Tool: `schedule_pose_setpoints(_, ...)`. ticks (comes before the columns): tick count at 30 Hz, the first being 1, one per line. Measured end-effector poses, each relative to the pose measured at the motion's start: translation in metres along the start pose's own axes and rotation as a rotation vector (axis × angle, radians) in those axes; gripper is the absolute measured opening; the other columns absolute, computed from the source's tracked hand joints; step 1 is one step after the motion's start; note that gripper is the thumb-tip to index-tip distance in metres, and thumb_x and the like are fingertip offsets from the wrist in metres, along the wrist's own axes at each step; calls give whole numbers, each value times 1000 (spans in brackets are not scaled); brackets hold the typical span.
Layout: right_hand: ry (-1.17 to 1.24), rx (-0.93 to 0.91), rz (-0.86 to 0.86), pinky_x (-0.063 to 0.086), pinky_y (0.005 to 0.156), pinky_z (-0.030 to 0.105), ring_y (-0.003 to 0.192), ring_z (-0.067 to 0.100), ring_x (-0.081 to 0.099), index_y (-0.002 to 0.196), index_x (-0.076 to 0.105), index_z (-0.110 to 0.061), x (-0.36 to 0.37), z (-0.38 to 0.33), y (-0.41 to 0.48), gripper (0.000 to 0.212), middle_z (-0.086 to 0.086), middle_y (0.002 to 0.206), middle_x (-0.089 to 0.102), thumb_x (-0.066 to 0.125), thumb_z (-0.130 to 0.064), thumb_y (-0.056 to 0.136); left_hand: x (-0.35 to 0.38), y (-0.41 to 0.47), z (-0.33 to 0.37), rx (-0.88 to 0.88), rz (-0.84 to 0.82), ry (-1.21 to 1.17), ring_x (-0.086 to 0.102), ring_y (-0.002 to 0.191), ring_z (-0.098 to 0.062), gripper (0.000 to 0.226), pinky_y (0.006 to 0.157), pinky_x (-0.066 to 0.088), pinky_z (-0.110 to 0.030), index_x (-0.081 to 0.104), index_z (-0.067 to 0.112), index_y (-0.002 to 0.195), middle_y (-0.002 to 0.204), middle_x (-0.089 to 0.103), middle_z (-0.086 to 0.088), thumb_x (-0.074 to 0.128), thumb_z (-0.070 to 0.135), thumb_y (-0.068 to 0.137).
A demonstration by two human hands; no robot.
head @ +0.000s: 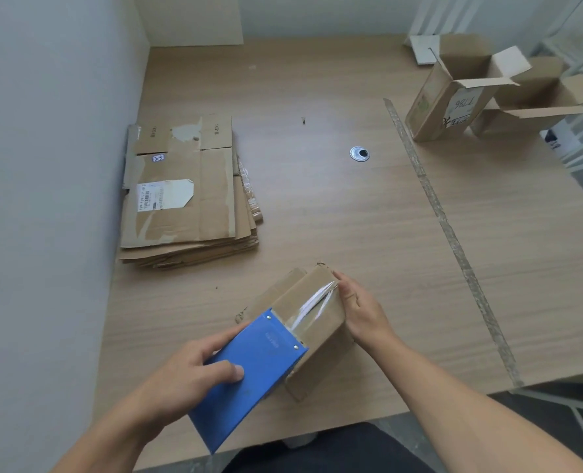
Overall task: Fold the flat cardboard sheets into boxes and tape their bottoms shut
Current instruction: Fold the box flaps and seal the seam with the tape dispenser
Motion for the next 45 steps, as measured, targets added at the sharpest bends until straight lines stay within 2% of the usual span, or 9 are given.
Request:
schedule_pose_setpoints(6, 33, 44, -63, 45, 103, 31, 118, 4, 57, 129, 64, -34, -1, 3, 4, 43, -16, 125, 65, 39, -55, 100, 2, -4, -7, 2, 56, 49, 66, 105, -5, 63, 104, 44, -36, 50, 68, 125, 119, 67, 23, 59, 39, 70)
schedule_pose_setpoints(10, -12, 61, -27, 49, 76, 29, 83, 3, 56, 114, 68, -43, 1, 2, 5, 54, -24, 84, 63, 39, -75, 82, 2, -8, -12, 9, 70, 70, 64, 108, -4, 64, 106, 43, -39, 49, 64, 129, 122, 66, 25, 59, 40, 70)
schedule_pose_setpoints(13, -36, 60, 18, 54, 90, 48, 95, 20, 65, 110, 68, -42, 6, 3, 7, 55, -10, 97, 71, 39, -77, 77, 6, -12, -14, 14, 94, 68, 64, 105, 1, 63, 102, 44, -33, 49, 68, 126, 119, 65, 29, 58, 40, 71)
schedule_pose_setpoints(17, -64, 15, 78, 54, 86, 49, 101, 25, 66, 106, 70, -34, 8, -2, 4, 52, -7, 97, 72, 39, -69, 82, 5, -27, -29, -4, 63, 32, 63, 109, 3, 63, 101, 44, -28, 49, 70, 122, 121, 65, 29, 60, 36, 71)
schedule_pose_setpoints(23, -46, 33, 57, 54, 89, 52, 105, 24, 65, 103, 66, -45, 10, -2, 3, 45, -13, 98, 69, 39, -74, 81, 4, -39, -59, -31, 81, -49, 58, 120, 4, 64, 107, 41, -30, 54, 49, 134, 130, 60, 30, 62, 33, 72)
schedule_pose_setpoints(29, -34, 35, 39, 54, 89, 53, 103, 22, 66, 105, 68, -45, 9, -2, 3, 44, -14, 97, 71, 41, -73, 83, 3, -38, -71, -28, 100, -95, 62, 106, 8, 54, 87, 43, -14, 56, 52, 126, 120, 65, 31, 66, 24, 81)
schedule_pose_setpoints(36, -60, 1, 32, 53, 88, 43, 89, 13, 63, 101, 69, -39, 9, -8, -2, 38, -21, 85, 68, 41, -61, 91, 1, -21, -90, -60, 58, -75, 65, 110, -5, 62, 105, 44, -36, 55, 65, 122, 124, 67, 21, 62, 37, 67)
schedule_pose_setpoints(42, -306, -84, 150, 40, 104, 33, 118, 21, 55, 126, 65, -23, 5, -27, -8, 29, 3, 124, 63, 51, -28, 101, 4, 10, -95, -51, 86, 8, 65, 106, -3, 65, 105, 45, -41, 51, 69, 122, 118, 67, 27, 61, 46, 62)
schedule_pose_setpoints(45, -569, -336, 305, 42, 101, 42, 116, 32, 52, 127, 63, -13, 9, -37, -24, 34, 11, 126, 58, 53, -25, 96, 5, 11, -94, -65, 100, 20, 66, 103, -3, 63, 102, 47, -39, 51, 71, 120, 115, 67, 28, 60, 42, 64)
Point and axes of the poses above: each hand's wrist, its own y-axis towards the middle knuckle, its own x-axis out of the palm, z = x × y, the point moved 1 cm from there along y, towards the middle knuckle
